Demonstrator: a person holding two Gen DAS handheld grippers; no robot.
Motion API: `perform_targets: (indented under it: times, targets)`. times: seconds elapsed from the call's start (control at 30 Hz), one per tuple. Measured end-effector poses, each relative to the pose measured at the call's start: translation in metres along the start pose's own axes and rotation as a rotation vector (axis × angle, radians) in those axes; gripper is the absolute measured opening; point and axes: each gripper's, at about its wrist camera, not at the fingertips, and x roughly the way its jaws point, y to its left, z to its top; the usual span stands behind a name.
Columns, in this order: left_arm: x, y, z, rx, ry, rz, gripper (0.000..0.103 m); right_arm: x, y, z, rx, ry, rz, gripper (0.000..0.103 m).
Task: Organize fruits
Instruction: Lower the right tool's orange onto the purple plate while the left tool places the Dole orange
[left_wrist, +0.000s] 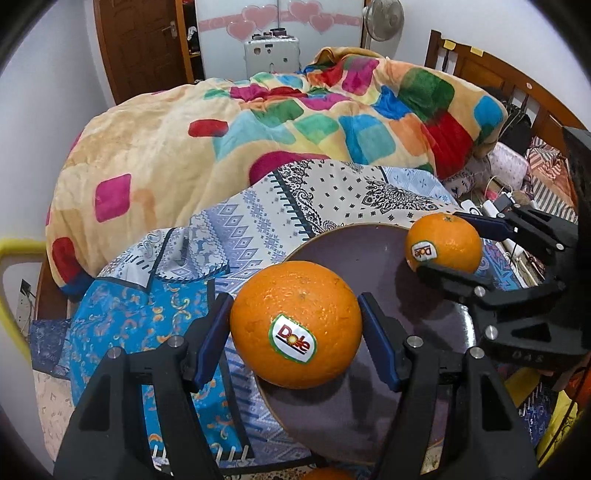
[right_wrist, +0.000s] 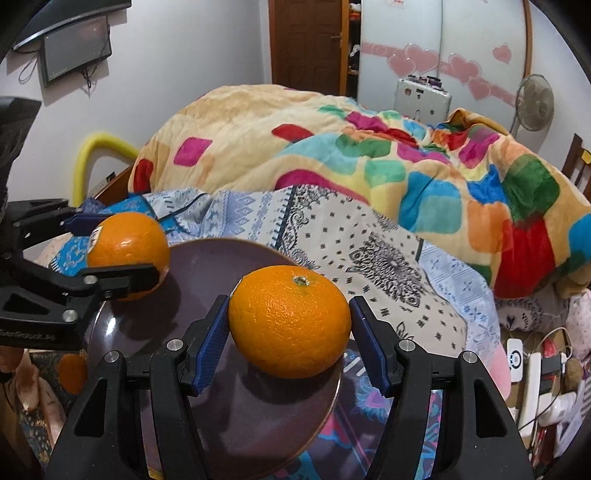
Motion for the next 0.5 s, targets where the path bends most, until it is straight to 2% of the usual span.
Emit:
perform_targets:
  times: [0.27,0.5]
  targets:
    - [0.016,-0.003,0.002,0.009,0.045,-0.031,0.068,0.008,0.003,0.000,-0.026,0.049,0.020,0.061]
    - [0.021,-0.005,0.001,0.023,0.055,-0.025,0.068,0.008,-0.001,-0.003,-0.011,0.063,0.032,0.063]
